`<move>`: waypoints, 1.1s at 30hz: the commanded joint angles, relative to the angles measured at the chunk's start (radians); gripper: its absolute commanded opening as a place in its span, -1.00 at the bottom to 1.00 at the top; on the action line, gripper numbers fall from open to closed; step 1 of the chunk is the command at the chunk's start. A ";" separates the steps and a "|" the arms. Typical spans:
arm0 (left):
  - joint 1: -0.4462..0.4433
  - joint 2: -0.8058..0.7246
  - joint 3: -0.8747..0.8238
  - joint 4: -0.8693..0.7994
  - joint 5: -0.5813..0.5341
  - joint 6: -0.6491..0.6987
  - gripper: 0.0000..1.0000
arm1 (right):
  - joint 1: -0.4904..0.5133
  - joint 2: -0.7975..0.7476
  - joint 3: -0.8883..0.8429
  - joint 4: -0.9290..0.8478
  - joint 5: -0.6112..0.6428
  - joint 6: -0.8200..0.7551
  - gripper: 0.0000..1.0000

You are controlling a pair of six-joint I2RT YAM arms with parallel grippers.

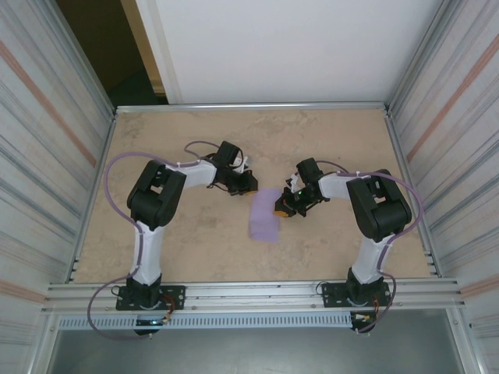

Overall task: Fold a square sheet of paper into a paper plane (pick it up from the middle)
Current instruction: First fold the square sheet of paper in half at the center of the table.

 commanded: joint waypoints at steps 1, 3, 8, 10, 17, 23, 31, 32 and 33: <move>0.056 0.039 0.028 -0.015 -0.071 -0.014 -0.77 | 0.004 0.200 -0.100 -0.133 0.424 0.004 -1.00; 0.059 0.043 0.053 -0.050 -0.077 -0.004 -0.78 | 0.005 0.200 -0.102 -0.130 0.424 0.006 -1.00; 0.058 0.014 0.079 -0.100 -0.088 0.012 -0.78 | 0.006 0.197 -0.104 -0.128 0.421 0.009 -1.00; 0.053 -0.029 0.054 -0.079 -0.047 -0.004 -0.77 | 0.008 0.191 -0.105 -0.127 0.418 0.009 -1.00; -0.053 -0.170 -0.090 0.001 0.018 -0.069 -0.77 | 0.009 0.181 -0.114 -0.123 0.413 0.010 -1.00; -0.092 -0.143 -0.150 0.000 0.016 -0.098 -0.78 | 0.009 0.194 -0.112 -0.117 0.410 0.009 -1.00; -0.052 -0.108 -0.143 -0.108 -0.039 -0.032 -0.78 | 0.009 0.199 -0.112 -0.119 0.417 0.007 -1.00; -0.035 -0.107 -0.149 -0.111 -0.044 -0.026 -0.78 | 0.009 0.201 -0.111 -0.120 0.418 0.007 -1.00; -0.015 -0.107 -0.162 -0.112 -0.045 -0.017 -0.79 | 0.009 0.202 -0.111 -0.119 0.419 0.007 -1.00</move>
